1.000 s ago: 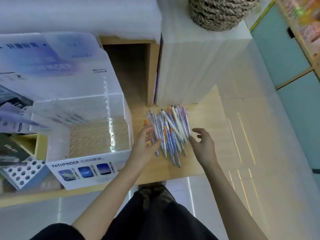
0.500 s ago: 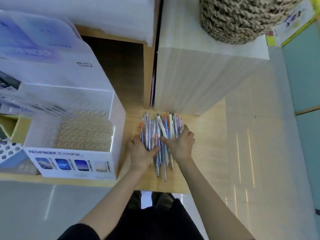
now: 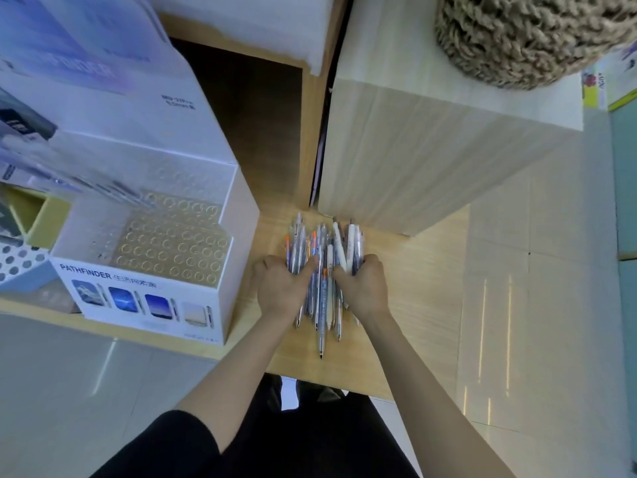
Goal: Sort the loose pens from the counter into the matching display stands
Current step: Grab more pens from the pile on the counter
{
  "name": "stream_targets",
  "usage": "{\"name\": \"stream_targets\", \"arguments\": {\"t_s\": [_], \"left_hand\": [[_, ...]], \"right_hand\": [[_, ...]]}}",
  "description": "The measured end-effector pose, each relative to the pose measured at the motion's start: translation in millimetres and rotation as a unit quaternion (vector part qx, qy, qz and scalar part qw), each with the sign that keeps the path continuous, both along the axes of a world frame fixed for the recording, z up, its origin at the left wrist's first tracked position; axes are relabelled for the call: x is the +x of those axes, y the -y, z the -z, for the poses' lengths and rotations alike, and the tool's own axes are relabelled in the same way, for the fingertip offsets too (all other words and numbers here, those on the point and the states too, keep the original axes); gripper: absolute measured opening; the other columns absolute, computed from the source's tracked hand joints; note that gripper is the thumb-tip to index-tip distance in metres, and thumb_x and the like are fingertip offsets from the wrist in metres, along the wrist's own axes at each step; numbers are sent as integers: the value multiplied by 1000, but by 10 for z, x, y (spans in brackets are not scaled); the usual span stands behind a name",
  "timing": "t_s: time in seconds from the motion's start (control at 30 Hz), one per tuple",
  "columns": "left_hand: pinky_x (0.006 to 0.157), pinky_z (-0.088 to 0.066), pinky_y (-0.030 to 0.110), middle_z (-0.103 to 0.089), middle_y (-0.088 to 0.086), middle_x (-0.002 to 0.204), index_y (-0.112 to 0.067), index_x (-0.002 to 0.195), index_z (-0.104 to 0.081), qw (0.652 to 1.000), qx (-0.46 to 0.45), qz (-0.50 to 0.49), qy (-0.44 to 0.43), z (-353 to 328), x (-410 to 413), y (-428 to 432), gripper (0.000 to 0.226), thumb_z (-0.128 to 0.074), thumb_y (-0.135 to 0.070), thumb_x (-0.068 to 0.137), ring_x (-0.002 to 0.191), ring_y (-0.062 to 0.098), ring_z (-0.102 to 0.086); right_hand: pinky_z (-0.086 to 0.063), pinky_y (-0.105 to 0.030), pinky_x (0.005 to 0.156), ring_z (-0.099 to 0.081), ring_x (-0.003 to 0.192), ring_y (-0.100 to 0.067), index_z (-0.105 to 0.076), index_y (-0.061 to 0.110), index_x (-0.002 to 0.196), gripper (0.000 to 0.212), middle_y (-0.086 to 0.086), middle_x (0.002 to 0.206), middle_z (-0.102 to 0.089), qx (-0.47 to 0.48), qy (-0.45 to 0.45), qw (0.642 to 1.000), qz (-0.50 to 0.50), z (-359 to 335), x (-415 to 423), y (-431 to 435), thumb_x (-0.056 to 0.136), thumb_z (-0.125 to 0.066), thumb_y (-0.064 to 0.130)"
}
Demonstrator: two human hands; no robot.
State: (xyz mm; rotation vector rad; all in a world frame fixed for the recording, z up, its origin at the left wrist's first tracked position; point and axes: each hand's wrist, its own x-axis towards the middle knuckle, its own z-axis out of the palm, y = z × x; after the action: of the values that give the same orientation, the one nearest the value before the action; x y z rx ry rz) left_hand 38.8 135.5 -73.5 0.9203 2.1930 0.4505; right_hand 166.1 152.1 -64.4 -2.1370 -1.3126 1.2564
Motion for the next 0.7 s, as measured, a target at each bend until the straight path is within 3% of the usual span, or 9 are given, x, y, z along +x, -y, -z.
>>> {"name": "stream_targets", "arguments": {"t_s": [0.17, 0.23, 0.33, 0.4, 0.5, 0.6, 0.7], "left_hand": [[66, -29, 28, -50, 15, 112, 0, 105, -57, 998, 8, 36, -49, -38, 71, -34, 54, -59, -51, 85, 86, 22, -45], [68, -29, 30, -51, 19, 111, 4, 108, -56, 997, 9, 53, -54, -51, 61, -40, 50, -58, -42, 89, 91, 27, -48], [63, -24, 30, -51, 16, 99, 7, 105, -53, 995, 12, 88, -44, -73, -6, -47, 46, -54, -37, 93, 86, 28, -48], [55, -22, 34, -47, 5, 78, 1, 95, -53, 995, 5, 99, -16, -78, -73, -48, 39, -52, -38, 93, 71, 24, -46], [47, -27, 28, -42, 2, 59, -5, 80, -50, 995, -13, 86, 55, -51, -165, -65, 32, -55, -35, 92, 52, 18, -43], [48, -33, 22, -46, -2, 51, -13, 66, -54, 991, 12, 36, 132, -27, -217, -66, 27, -61, -22, 89, 45, 11, -44], [50, -33, 23, -48, 0, 53, -13, 60, -51, 987, 32, -12, 155, -32, -260, -40, 31, -64, -18, 88, 48, 13, -44]], "right_hand": [[-42, -32, 58, -57, 75, -26, -49, 9, 95, 24, -8, 88, -58, -13, -32, 999, 4, -10, 65, -2, 81, -66, 18], [-43, -31, 59, -57, 73, -22, -48, 11, 98, 26, -5, 88, -58, -25, -30, 999, -12, -15, 80, -13, 80, -67, 16], [-41, -24, 52, -55, 65, -10, -54, 14, 97, 21, 3, 79, -58, -26, -53, 998, -24, -20, 107, -15, 80, -66, 12], [-43, -24, 53, -54, 61, -9, -58, 20, 85, 11, 5, 71, -58, -23, -76, 996, -28, -27, 139, -10, 81, -65, 11], [-42, -26, 53, -48, 55, -13, -56, 22, 75, 16, 3, 63, -52, -39, -114, 993, -14, -39, 177, 2, 84, -62, 10], [-41, -25, 53, -46, 56, -12, -55, 17, 80, 10, 3, 65, -50, -49, -123, 991, -10, -38, 201, 17, 86, -62, 11], [-40, -21, 50, -44, 57, -13, -56, 9, 85, 4, 0, 66, -49, -32, -131, 991, -12, -32, 231, 43, 87, -59, 10]]}}
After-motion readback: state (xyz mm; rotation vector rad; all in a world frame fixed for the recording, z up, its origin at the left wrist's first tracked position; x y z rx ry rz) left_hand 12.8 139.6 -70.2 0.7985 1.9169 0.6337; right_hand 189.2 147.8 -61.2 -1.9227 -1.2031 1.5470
